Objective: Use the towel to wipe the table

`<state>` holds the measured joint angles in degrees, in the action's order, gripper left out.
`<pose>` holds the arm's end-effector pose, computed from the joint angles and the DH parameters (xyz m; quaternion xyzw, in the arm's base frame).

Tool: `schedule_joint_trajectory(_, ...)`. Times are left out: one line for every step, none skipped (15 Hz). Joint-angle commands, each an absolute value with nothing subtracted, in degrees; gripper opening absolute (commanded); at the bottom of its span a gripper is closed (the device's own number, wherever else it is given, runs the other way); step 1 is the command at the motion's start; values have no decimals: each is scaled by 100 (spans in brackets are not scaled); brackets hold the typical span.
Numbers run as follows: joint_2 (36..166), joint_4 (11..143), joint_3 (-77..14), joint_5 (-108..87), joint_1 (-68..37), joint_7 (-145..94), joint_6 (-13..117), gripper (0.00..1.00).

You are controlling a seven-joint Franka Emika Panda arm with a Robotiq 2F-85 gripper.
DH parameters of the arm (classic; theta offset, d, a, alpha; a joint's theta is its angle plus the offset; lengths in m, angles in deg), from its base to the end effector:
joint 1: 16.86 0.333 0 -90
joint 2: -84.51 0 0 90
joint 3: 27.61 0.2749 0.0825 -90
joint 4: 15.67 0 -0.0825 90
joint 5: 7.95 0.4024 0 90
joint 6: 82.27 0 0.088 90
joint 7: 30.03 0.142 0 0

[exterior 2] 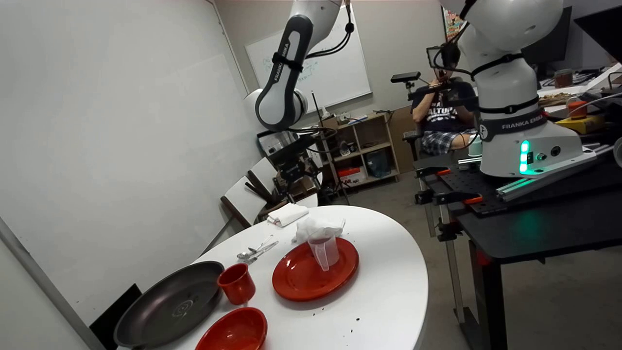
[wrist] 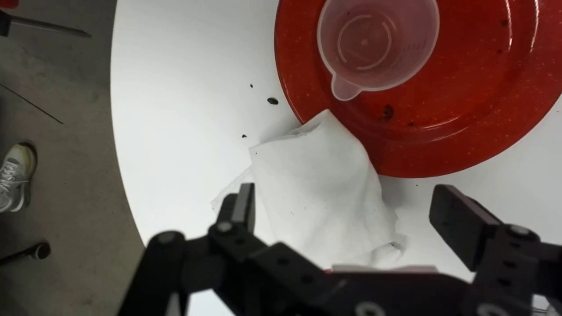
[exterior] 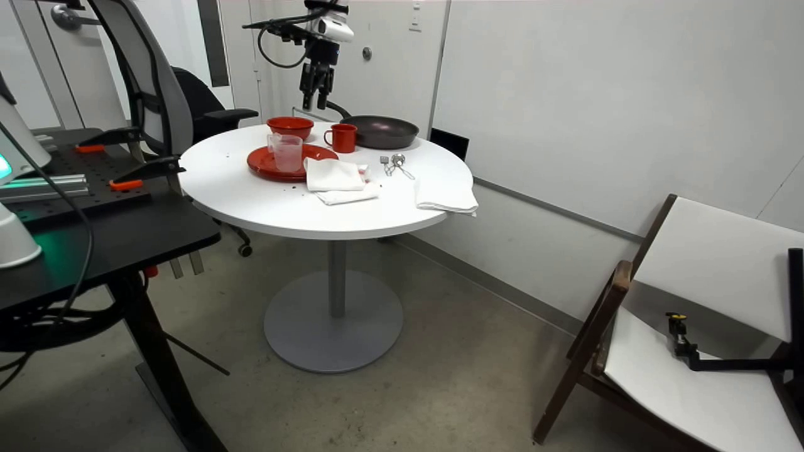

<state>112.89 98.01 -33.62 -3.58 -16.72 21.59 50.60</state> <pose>0.5775 -0.0595 0.1163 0.8624 -0.5001 -0.0722 0.0299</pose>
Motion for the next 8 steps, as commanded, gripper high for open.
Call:
schedule_joint_trajectory(11306,9775,-3416,-302,-1613,2077,5048,100)
schedule_joint_trajectory(11313,9760,-3411,-299,-1612,2046,5048,100)
schedule_joint_trajectory(11316,9752,-3407,-298,-1611,2031,5048,100)
schedule_joint_trajectory(11316,9750,-3406,-297,-1611,2023,5048,100)
schedule_joint_trajectory(11316,9750,-3406,-297,-1612,2019,5048,100)
schedule_joint_trajectory(11316,9750,-3406,-297,-1612,2017,5048,100)
schedule_joint_trajectory(11316,9750,-3406,-297,-1612,2016,5048,100)
schedule_joint_trajectory(11212,9824,-3429,-339,-1578,2052,5118,100)
